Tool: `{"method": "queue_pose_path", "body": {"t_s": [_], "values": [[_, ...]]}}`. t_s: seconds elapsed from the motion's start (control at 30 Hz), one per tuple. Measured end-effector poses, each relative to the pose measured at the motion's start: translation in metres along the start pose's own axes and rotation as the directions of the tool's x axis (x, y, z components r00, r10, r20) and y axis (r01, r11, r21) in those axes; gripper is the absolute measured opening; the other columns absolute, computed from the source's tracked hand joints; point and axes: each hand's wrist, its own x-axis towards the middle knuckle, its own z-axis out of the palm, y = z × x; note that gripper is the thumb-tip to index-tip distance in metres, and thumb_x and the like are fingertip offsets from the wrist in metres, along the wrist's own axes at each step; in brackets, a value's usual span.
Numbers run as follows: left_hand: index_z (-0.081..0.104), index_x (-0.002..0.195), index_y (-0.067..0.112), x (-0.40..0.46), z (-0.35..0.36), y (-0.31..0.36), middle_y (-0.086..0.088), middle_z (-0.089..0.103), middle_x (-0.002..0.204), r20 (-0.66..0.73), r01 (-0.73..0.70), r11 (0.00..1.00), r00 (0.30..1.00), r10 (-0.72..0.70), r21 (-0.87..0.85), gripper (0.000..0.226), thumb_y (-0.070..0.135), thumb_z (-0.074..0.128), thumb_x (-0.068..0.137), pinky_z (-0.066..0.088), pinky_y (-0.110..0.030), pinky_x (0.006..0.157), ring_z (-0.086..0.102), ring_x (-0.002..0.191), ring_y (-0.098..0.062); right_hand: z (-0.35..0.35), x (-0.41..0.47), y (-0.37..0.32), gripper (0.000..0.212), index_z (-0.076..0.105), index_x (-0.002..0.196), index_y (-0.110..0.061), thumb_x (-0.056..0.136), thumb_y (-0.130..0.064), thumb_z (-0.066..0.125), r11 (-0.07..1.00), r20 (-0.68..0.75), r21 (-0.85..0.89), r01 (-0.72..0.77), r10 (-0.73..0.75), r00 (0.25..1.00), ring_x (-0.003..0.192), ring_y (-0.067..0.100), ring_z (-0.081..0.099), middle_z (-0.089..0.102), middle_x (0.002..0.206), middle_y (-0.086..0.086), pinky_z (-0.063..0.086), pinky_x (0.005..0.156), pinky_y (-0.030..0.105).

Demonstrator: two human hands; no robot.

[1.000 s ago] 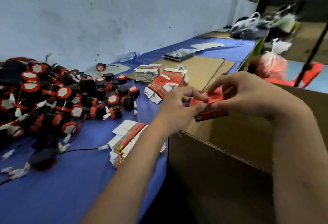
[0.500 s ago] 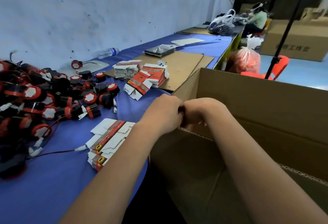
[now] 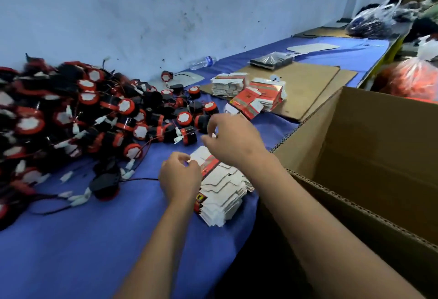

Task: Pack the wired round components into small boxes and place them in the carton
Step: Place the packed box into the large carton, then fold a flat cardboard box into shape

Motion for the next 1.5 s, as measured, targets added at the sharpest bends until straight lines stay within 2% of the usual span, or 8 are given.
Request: {"method": "queue_pose_path", "body": {"t_s": [0.17, 0.37, 0.5, 0.77, 0.93, 1.13, 1.33, 1.5], "values": [[0.056, 0.105, 0.011, 0.024, -0.007, -0.027, -0.006, 0.062, 0.100, 0.058, 0.170, 0.986, 0.984, -0.169, -0.004, 0.014, 0.012, 0.054, 0.091, 0.033, -0.032, 0.059, 0.053, 0.079, -0.023, 0.078, 0.016, 0.016, 0.125, 0.024, 0.153, -0.021, 0.059, -0.084, 0.074, 0.931, 0.537, -0.304, -0.200, 0.341, 0.771, 0.144, 0.047, 0.029, 0.036, 0.154, 0.020, 0.026, 0.111, 0.071], [0.060, 0.111, 0.006, 0.044, -0.004, -0.028, -0.014, 0.069, 0.107, 0.180, 0.277, 0.930, 0.954, -0.238, -0.240, 0.025, 0.016, 0.055, 0.088, 0.059, -0.042, 0.085, 0.066, 0.097, -0.037, 0.084, 0.029, 0.006, 0.095, 0.037, 0.132, -0.022, 0.060, -0.067, 0.081, 0.938, 0.243, -0.335, -0.085, 0.173, 0.954, 0.129, 0.036, 0.041, 0.045, 0.130, 0.011, 0.029, 0.106, 0.064], [0.063, 0.104, 0.016, 0.043, -0.012, -0.025, -0.003, 0.069, 0.099, 0.131, 0.228, 0.893, 0.973, -0.192, -0.388, 0.013, 0.022, 0.061, 0.093, 0.052, -0.034, 0.066, 0.062, 0.079, -0.021, 0.067, 0.038, -0.003, 0.054, 0.044, 0.109, -0.020, 0.076, -0.046, 0.077, 0.966, 0.095, -0.231, -0.115, 0.140, 0.986, 0.114, 0.032, 0.051, 0.050, 0.112, 0.005, 0.041, 0.093, 0.051], [0.074, 0.105, 0.011, 0.057, -0.130, -0.070, -0.014, 0.079, 0.098, 0.199, 0.284, 0.762, 0.958, -0.205, -0.582, 0.011, 0.010, 0.066, 0.097, 0.061, -0.041, 0.067, 0.074, 0.079, -0.026, 0.100, 0.028, -0.085, 0.108, 0.044, 0.136, -0.026, 0.053, -0.089, 0.072, 0.989, 0.514, 0.105, 0.107, -0.147, 0.845, 0.121, 0.027, 0.050, 0.053, 0.126, 0.001, 0.041, 0.107, 0.052], [0.074, 0.107, 0.012, 0.050, -0.226, -0.150, -0.013, 0.078, 0.098, -0.070, 0.212, 0.783, 0.948, -0.309, -0.585, 0.014, 0.008, 0.070, 0.094, 0.059, -0.056, 0.086, 0.073, 0.088, -0.033, 0.176, -0.005, -0.173, 0.149, -0.006, 0.160, -0.034, 0.043, -0.099, 0.061, 0.838, 0.453, 0.182, 0.515, -0.536, 0.712, 0.147, 0.029, 0.022, 0.030, 0.151, 0.002, -0.008, 0.121, 0.065], [0.074, 0.105, 0.010, 0.045, -0.294, -0.219, -0.014, 0.079, 0.101, -0.174, 0.174, 0.800, 0.929, -0.327, -0.574, 0.016, 0.004, 0.072, 0.091, 0.060, -0.055, 0.084, 0.074, 0.095, -0.038, 0.234, -0.034, -0.234, 0.137, 0.004, 0.163, -0.032, 0.058, -0.081, 0.077, 0.689, 0.268, 0.324, 0.648, -0.724, 0.636, 0.144, 0.023, 0.029, 0.035, 0.149, -0.001, -0.004, 0.125, 0.059], [0.073, 0.096, 0.016, 0.055, -0.307, -0.237, -0.003, 0.076, 0.091, -0.209, -0.011, 0.704, 0.958, -0.197, -0.710, 0.008, 0.016, 0.065, 0.100, 0.057, -0.029, 0.058, 0.072, 0.079, -0.022, 0.239, -0.028, -0.226, 0.084, 0.048, 0.144, -0.031, 0.071, -0.052, 0.084, 0.565, 0.051, 0.762, 0.317, -0.541, 0.840, 0.124, 0.005, 0.060, 0.064, 0.132, -0.020, 0.049, 0.104, 0.030], [0.027, 0.161, 0.039, 0.051, -0.305, -0.232, 0.008, 0.035, 0.167, 0.178, -0.128, 0.834, 0.949, 0.260, -0.536, 0.105, 0.021, 0.084, 0.075, 0.043, -0.050, 0.116, 0.031, 0.155, -0.016, 0.232, -0.023, -0.227, 0.039, 0.074, 0.117, -0.019, 0.089, -0.045, 0.066, 0.093, 0.516, 0.844, -0.529, -0.408, 0.753, 0.104, 0.030, 0.073, 0.075, 0.117, 0.012, 0.060, 0.085, 0.049]]}}
